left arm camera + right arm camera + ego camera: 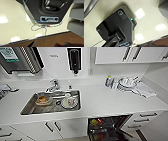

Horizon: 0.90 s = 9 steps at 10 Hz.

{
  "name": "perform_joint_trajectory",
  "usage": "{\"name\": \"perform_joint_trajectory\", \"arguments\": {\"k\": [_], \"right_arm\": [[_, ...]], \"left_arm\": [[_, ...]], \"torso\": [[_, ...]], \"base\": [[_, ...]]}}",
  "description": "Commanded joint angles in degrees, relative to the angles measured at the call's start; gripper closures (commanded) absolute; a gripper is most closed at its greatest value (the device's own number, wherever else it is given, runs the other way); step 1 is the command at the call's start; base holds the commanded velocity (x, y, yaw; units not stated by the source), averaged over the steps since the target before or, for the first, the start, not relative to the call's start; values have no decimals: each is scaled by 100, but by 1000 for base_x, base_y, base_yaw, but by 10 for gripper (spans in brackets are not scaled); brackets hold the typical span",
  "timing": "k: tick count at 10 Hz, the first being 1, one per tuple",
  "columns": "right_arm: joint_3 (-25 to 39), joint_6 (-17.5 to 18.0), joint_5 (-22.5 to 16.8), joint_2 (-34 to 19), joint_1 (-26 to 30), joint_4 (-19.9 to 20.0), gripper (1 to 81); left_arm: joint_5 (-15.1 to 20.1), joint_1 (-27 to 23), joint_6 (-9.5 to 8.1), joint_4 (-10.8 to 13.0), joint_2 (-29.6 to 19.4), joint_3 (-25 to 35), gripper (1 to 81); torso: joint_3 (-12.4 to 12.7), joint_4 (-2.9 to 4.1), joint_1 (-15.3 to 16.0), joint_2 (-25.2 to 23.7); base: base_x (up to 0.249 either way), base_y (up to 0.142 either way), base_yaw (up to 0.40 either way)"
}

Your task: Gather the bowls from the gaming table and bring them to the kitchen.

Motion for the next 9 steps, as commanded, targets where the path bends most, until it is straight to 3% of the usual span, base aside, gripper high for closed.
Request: {"name": "perform_joint_trajectory", "arguments": {"k": [1,3,5,7,9], "right_arm": [[-523,27,71,391,-303,210,10],[-754,27,80,674,-408,219,10],[-912,62,98,885,-409,527,10],[-1280,79,98,1017,-286,1779,10],[-1396,79,71,1025,-198,2531,10]], "left_arm": [[414,177,14,-5,13,21,10],[423,177,14,-14,-4,-5,10],[423,185,14,-14,-4,-58,10],[423,177,14,-14,-39,-58,10],[423,177,14,-23,-57,-58,10]], "torso": [[0,0,354,-547],[2,0,608,-955],[5,0,868,-1373],[6,0,1130,-1793],[9,0,1390,-2212]], "base": [[0,0,0],[0,0,0],[0,0,0],[0,0,0],[0,0,0]]}}
